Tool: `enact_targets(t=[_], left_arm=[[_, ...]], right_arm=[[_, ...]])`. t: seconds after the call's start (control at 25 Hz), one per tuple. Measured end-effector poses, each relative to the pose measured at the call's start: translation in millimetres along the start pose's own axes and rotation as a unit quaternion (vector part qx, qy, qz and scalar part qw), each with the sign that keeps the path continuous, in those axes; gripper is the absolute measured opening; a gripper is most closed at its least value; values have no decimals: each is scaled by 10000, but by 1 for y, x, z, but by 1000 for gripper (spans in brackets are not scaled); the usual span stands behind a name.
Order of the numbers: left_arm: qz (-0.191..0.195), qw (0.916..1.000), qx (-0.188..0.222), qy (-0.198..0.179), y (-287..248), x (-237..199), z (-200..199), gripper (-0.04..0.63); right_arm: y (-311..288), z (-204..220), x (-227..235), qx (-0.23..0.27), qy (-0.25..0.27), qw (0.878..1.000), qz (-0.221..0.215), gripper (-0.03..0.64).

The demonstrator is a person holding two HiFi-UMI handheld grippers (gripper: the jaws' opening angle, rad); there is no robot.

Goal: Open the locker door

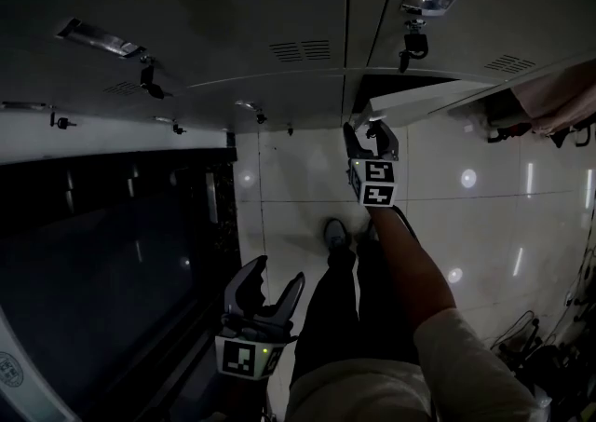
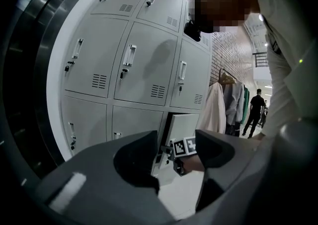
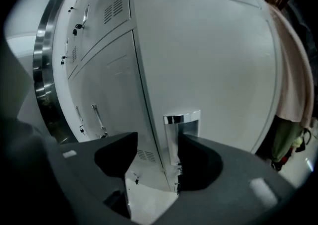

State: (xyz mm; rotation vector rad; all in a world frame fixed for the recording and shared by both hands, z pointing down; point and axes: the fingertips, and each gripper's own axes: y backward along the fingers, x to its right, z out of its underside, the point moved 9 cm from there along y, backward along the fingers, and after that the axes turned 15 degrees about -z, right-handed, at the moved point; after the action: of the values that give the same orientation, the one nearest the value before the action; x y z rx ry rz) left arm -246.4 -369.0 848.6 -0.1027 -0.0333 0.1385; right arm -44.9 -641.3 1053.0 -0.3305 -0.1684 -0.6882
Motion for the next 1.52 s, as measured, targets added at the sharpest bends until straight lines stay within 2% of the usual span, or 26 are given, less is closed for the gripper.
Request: enact_targets(t=[0.08,0.12,0.16,0.36,0.52,0.64,0.76,0.88,1.12,1.24,1.32,1.4,1.52], left_arm=[[25,10000,17,34,0,3,-1,448],[33,10000,14,40,-1,4,-1,446],[38,10000,7,40,-1,5,-1,446],[62,10000,25,31,-2,10,-5,445],[-181,9975,338,595,-13,21,-18,445],[-71,9984,299,474,-15,27,-13,443],[-117,9975,357,605,-17,34,-15,442],[134,9996,199,156,-14,35,-6,440],[-50,9980,466,425,-21,37,-16,440],[-82,9980,468,428,-22,37,-11,440],[-146,9970,520,560,-24,38,-15,440],[-213,9956,554,731,-23,40,-27,440],[-146,9949,690,721,-4,39,-55,440]], right_arm=[[27,14,-3,70,-17,9994,334,219],[41,22,-3,96,-45,9987,494,161],[56,28,-2,115,-60,9981,601,142],[117,55,5,75,30,9974,721,149],[159,68,19,132,-147,9957,903,149],[186,75,29,110,-142,9931,1156,120],[210,81,43,128,-307,9899,1380,100],[226,83,57,129,-335,9875,1534,95],[244,84,76,147,-324,9847,1705,90],[245,85,79,191,-384,9853,1656,92],[247,85,76,203,-480,9857,1601,100],[258,82,62,144,-526,9866,1539,125],[295,69,11,123,-586,9877,1447,123]])
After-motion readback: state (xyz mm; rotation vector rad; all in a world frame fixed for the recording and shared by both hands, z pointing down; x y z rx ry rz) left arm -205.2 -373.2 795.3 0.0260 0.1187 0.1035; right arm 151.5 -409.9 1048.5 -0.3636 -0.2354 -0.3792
